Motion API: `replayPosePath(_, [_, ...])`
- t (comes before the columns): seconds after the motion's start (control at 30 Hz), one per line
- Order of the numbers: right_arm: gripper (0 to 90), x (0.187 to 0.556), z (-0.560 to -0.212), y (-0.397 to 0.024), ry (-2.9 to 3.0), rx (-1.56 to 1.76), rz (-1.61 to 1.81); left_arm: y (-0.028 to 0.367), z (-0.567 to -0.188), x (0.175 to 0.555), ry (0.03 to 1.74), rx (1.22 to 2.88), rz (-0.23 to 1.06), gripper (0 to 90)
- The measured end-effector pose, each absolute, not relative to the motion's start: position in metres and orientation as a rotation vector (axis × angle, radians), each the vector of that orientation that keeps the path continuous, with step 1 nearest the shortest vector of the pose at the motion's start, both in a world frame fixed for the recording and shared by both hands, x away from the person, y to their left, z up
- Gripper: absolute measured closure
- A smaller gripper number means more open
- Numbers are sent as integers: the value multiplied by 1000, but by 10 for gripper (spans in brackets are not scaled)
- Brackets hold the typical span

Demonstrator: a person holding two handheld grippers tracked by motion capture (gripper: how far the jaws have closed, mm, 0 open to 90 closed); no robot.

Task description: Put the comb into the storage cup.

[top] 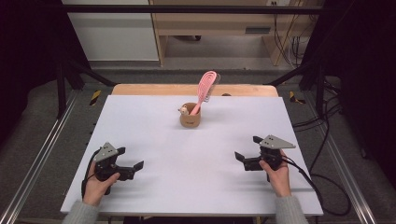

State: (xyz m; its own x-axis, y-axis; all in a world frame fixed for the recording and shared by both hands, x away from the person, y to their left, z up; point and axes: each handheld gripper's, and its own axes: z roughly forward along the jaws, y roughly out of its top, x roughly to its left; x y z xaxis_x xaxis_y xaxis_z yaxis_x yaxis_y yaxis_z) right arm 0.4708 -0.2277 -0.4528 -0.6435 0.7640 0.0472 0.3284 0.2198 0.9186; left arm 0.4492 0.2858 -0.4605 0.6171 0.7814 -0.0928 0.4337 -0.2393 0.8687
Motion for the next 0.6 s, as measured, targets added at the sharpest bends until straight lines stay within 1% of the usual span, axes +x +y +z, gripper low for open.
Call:
replayPosePath(0.3, [13, 468, -470, -244, 2101, 1065, 1434, 285, -460, 448, 964, 1870, 453, 5])
replayPosePath(0.6, [13, 465, -471, -252, 2092, 1060, 1464, 285, -461, 449, 966, 1876, 453, 5])
